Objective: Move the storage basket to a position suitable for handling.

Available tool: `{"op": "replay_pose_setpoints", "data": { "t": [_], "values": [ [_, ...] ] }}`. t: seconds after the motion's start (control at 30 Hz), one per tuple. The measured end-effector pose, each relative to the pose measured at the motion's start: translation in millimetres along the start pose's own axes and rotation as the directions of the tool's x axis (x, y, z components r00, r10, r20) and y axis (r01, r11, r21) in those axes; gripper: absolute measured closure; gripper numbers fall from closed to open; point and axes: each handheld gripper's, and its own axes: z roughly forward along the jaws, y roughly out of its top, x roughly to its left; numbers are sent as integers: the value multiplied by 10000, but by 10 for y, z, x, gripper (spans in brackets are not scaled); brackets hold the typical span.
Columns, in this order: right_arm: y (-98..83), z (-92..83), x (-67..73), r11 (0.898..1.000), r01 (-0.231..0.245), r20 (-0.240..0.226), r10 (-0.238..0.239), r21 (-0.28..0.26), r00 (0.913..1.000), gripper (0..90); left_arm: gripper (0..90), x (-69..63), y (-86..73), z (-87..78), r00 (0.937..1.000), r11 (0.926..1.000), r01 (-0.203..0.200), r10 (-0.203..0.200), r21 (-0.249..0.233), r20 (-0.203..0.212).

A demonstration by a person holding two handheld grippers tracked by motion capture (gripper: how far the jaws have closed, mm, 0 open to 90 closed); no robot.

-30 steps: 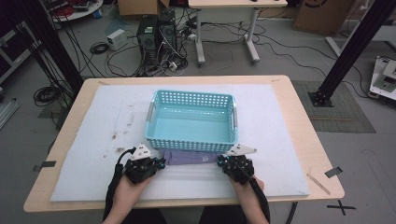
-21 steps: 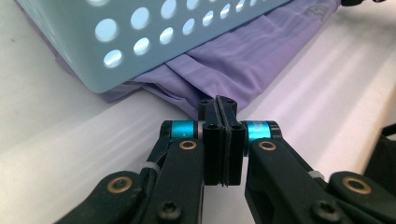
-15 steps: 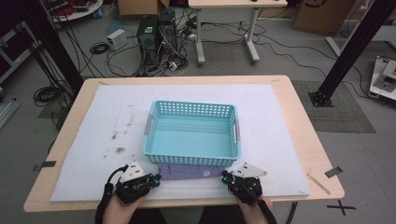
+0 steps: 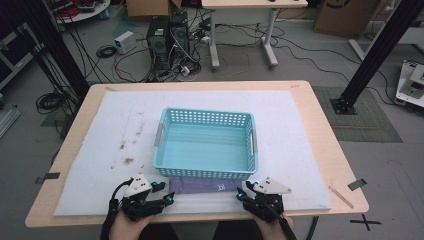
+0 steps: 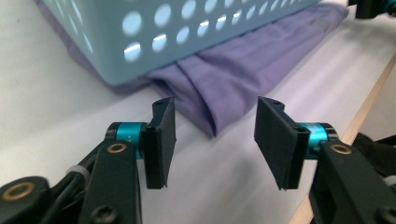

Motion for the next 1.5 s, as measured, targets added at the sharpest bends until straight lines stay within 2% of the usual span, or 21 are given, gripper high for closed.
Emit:
{"op": "replay_pose_setpoints", "data": {
  "t": [0.1, 0.17, 0.3, 0.33, 0.43, 0.47, 0.57, 0.7, 0.77, 0.8, 0.9, 1.03, 1.1, 1.13, 1.23, 1.27, 1.3, 1.33, 1.4, 1.43, 1.5],
  "values": [
    [-1, -34, -7, 9998, 25, -28, -26, -197, 10000, 533, 434, 25, 46, -102, 9996, 9992, -190, 196, -363, 183],
    [2, -160, -43, 9974, 31, -15, -32, -714, 10000, 506, 413, 69, 72, -225, 9987, 9964, -497, 500, -693, 29],
    [42, -308, -125, 9922, -89, -22, 87, -1247, 10000, 485, 381, 150, 90, -334, 9989, 9937, -467, 463, -1020, -58],
    [51, -346, -141, 9903, -99, -61, 91, -1389, 9999, 483, 381, 202, 100, -412, 9990, 9896, -457, 451, -1363, -74],
    [79, -420, -170, 9845, -137, -7, 138, -1748, 9999, 477, 381, 266, 133, -477, 9992, 9853, -387, 361, -1663, -190],
    [154, -465, -226, 9795, -235, 118, 264, -2002, 9996, 466, 381, 361, 204, -511, 9993, 9812, -289, 239, -1909, -283],
    [261, -474, -301, 9753, -333, 236, 394, -2183, 9989, 464, 381, 469, 288, -525, 9994, 9779, -135, 68, -2087, -327],
    [477, -375, -492, 9725, -636, 289, 719, -2239, 9970, 424, 367, 607, 405, -484, 9992, 9760, -244, 168, -2165, -371],
    [491, -357, -512, 9713, -711, 264, 791, -2272, 9965, 424, 366, 622, 415, -448, 9991, 9746, -292, 216, -2219, -368],
    [509, -311, -534, 9719, -824, 312, 915, -2207, 9953, 429, 364, 630, 420, -427, 9996, 9750, -52, -14, -2222, -293],
    [458, -301, -495, 9709, -950, 321, 1046, -2197, 9940, 427, 364, 588, 398, -439, 9995, 9717, 36, -106, -2363, -286],
    [341, -368, -415, 9652, -969, 391, 1096, -2429, 9932, 445, 363, 416, 244, -512, 9994, 9677, 99, -176, -2520, -284],
    [236, -415, -336, 9659, -879, 358, 995, -2437, 9944, 462, 363, 307, 148, -520, 9999, 9732, 31, -59, -2300, -115],
    [163, -427, -273, 9698, -786, 205, 856, -2309, 9961, 488, 363, 212, 74, -486, 9998, 9826, -85, 114, -1857, 145],
    [101, -410, -204, 9739, -683, 33, 707, -2162, 9975, 503, 363, 149, 26, -413, 9990, 9893, -246, 298, -1435, 343],
    [64, -323, -146, 9854, -597, -318, 553, -1594, 9980, 504, 364, 125, 11, -352, 9984, 9928, -306, 358, -1158, 435],
    [64, -323, -146, 9854, -597, -318, 553, -1594, 9980, 504, 364, 115, 8, -317, 9981, 9944, -324, 375, -1004, 495],
    [36, -234, -105, 9923, -499, -478, 447, -1130, 9979, 518, 365, 100, 6, -270, 9977, 9954, -310, 362, -902, 566],
    [21, -182, -84, 9948, -474, -504, 430, -897, 9978, 519, 373, 68, 15, -173, 9971, 9973, -349, 391, -640, 652],
    [3, -71, -46, 9984, -463, -412, 450, -318, 9981, 540, 381, 58, 23, -110, 9972, 9984, -326, 356, -456, 662],
    [2, -5, -30, 9990, -457, -313, 456, -16, 9985, 563, 421, 59, 36, 5, 9975, 9997, -171, 182, -155, 690]
  ]
}}
